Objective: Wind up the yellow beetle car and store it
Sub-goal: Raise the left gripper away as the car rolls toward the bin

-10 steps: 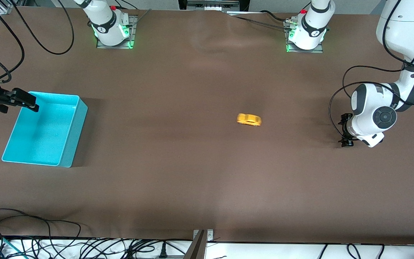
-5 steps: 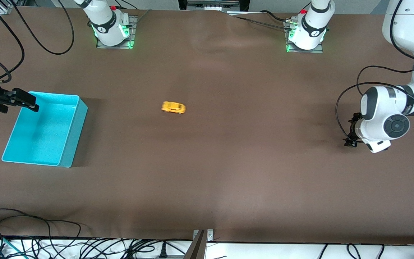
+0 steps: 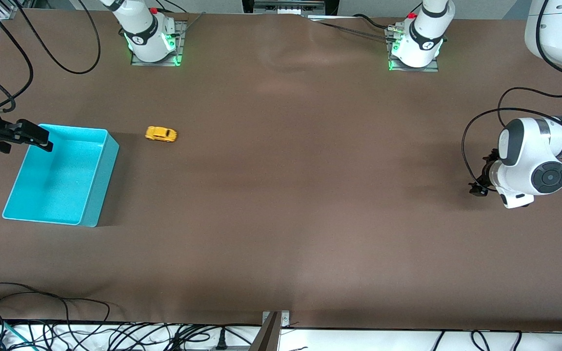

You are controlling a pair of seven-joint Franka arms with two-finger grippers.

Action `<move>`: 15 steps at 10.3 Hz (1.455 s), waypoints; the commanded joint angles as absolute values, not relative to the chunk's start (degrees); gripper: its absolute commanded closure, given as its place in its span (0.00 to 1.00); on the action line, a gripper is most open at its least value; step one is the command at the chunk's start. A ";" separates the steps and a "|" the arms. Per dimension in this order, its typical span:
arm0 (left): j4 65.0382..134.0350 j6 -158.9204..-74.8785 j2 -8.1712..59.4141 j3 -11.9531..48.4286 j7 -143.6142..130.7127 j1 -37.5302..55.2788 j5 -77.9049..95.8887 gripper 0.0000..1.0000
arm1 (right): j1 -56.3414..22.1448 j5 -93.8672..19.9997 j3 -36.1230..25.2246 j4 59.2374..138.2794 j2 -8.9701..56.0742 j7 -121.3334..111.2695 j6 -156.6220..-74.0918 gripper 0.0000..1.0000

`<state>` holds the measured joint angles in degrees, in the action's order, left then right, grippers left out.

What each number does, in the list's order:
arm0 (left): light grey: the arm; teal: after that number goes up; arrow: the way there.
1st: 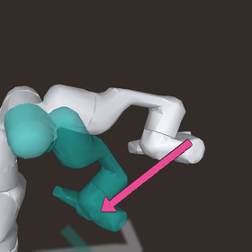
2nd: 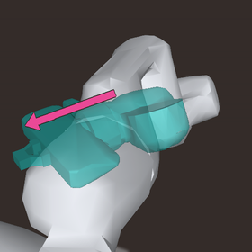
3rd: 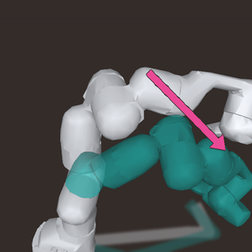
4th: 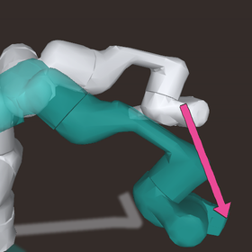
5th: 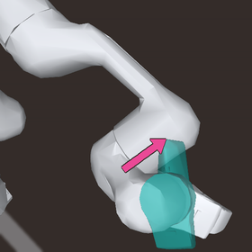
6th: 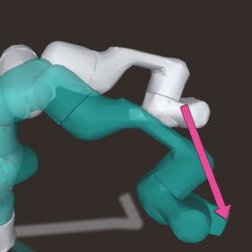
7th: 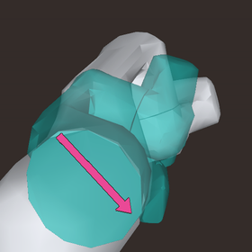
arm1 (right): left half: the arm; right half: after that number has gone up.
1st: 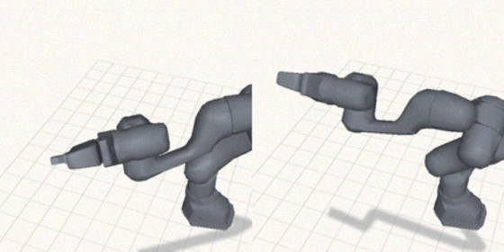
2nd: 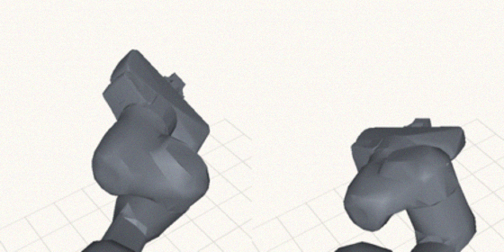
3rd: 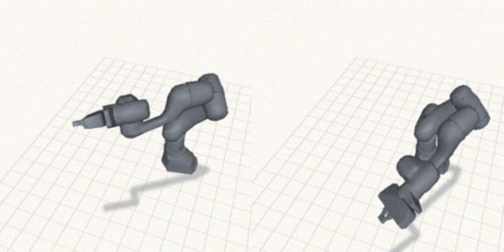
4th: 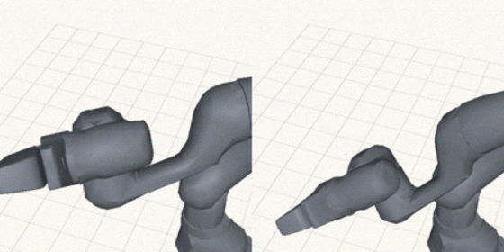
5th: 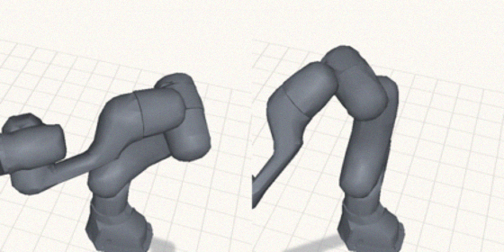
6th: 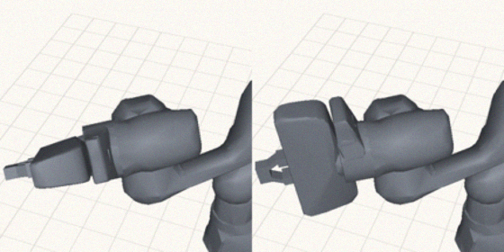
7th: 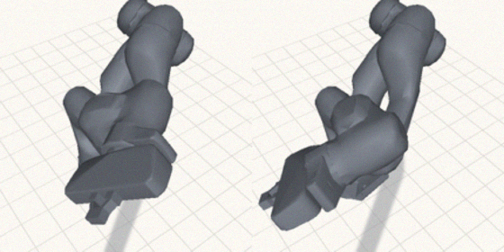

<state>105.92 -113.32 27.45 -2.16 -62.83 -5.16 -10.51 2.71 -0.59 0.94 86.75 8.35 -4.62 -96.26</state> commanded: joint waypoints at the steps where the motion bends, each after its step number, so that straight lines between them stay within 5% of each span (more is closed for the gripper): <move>1: 103.54 -111.80 27.25 -2.20 -63.01 -5.01 -8.88 0.00 | 3.08 -1.76 1.05 85.78 8.53 -4.57 -95.54 0.00; 15: 101.09 -112.15 29.78 -2.02 -59.59 -5.45 -3.43 0.00 | 1.77 -2.46 3.41 86.13 8.70 -4.74 -91.06 0.00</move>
<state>104.20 -113.26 27.72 -2.08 -61.42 -5.15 -5.39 2.45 -1.61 1.79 86.85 8.61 -4.78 -93.04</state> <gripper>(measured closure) 0.000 0.000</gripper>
